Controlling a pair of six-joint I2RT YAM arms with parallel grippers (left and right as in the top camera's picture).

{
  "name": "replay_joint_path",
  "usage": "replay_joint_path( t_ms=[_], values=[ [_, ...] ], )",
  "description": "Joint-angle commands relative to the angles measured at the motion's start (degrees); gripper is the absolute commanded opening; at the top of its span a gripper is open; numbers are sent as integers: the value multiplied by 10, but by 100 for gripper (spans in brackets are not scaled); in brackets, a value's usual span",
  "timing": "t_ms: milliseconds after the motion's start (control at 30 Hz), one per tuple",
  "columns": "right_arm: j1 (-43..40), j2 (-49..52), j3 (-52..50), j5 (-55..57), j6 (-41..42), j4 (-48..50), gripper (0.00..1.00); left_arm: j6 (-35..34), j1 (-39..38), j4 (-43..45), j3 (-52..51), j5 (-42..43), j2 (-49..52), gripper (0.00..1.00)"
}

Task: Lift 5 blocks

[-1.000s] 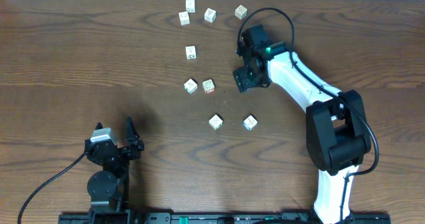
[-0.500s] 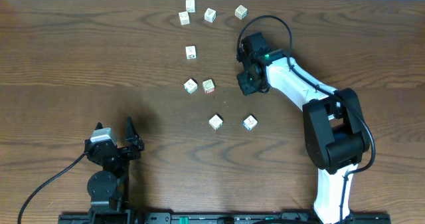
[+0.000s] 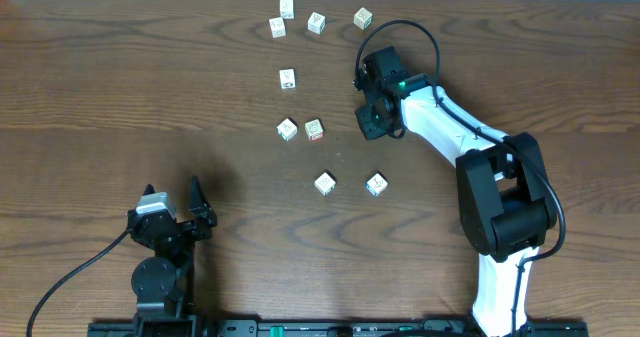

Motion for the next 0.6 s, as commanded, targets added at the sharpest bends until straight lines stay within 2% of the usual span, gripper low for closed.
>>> replay_joint_path(
  t_ms=[0,200,433,567],
  values=[
    [-2,3,-2,1,-1,0,19,8,-2,-24,-10,-5,-3,77],
    [-4,-35,3,-3,52,-36,1,8,-2,-24,-10,-5,-3,77],
    [-30,-204,-11,0,74,-127,1,8,-2,-24,-10,-5,-3,77],
    [-48,-262,-88,5,82,-123,1,8,-2,-24,-10,-5,-3,77]
  ],
)
